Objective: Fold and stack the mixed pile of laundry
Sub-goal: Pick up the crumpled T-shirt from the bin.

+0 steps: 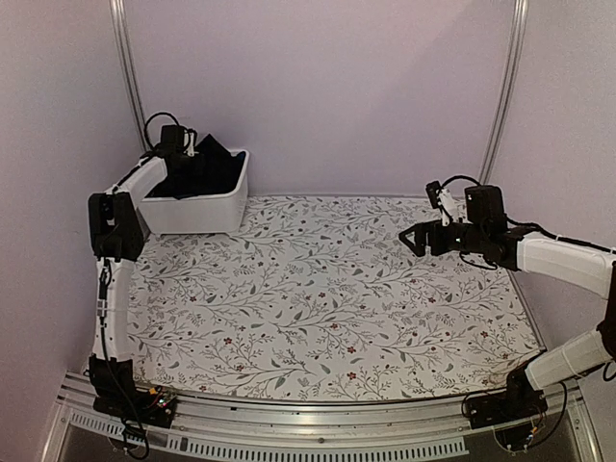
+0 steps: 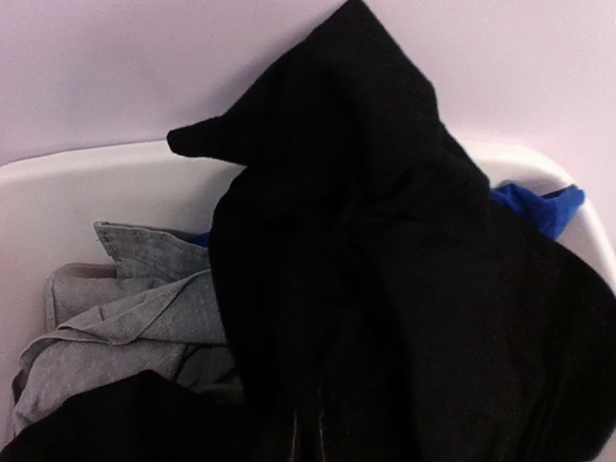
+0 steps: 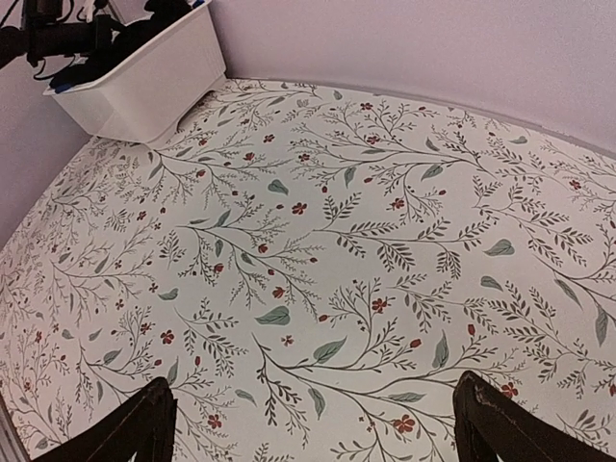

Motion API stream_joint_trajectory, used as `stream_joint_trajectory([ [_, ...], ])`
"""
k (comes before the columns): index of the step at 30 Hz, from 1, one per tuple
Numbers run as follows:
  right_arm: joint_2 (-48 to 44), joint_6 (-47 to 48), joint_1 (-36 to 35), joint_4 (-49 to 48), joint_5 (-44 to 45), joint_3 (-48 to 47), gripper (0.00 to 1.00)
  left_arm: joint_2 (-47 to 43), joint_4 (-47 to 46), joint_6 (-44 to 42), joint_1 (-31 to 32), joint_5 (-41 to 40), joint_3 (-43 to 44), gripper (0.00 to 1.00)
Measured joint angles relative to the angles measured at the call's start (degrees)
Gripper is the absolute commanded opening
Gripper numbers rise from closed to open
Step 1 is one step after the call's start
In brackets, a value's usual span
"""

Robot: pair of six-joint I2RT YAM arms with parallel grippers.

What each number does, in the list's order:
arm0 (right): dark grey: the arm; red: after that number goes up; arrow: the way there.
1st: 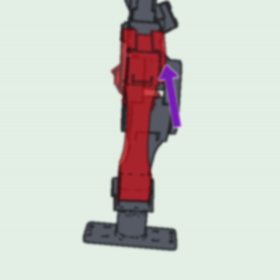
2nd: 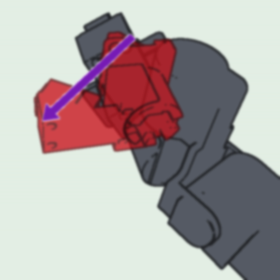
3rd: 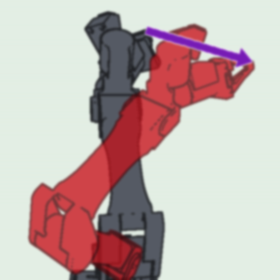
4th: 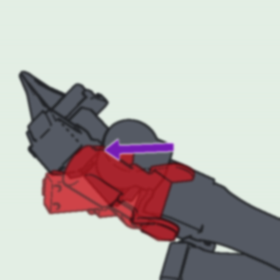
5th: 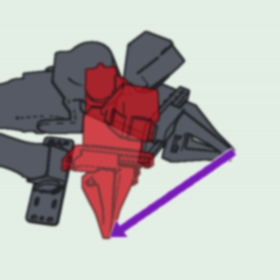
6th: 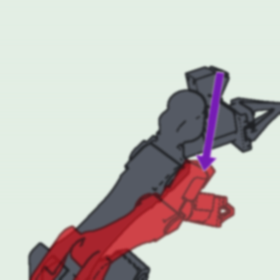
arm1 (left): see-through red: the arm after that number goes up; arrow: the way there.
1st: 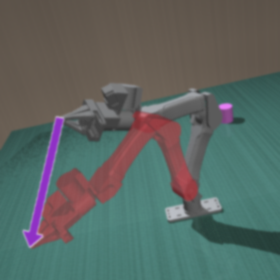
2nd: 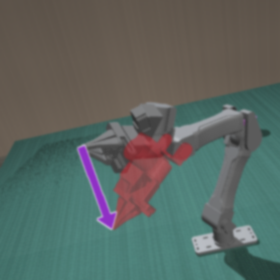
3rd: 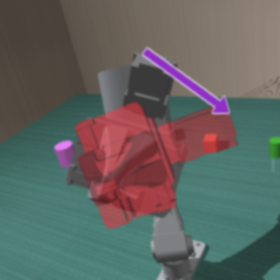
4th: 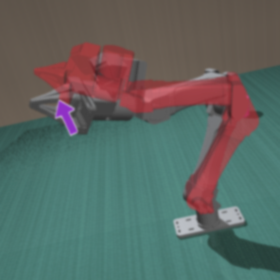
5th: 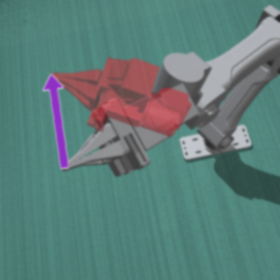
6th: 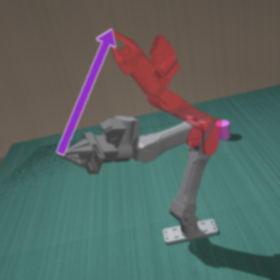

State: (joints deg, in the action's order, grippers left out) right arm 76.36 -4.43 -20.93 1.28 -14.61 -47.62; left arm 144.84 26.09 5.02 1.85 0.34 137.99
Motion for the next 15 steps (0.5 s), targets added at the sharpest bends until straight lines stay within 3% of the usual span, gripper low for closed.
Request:
stream_joint_trajectory([
  [15, -4.11, -1.01, 0.0, 0.02, -2.32, 0.02, 0.99, -27.41, -1.38, -0.59, 2.73, 2.21, -2.12, 0.0],
])
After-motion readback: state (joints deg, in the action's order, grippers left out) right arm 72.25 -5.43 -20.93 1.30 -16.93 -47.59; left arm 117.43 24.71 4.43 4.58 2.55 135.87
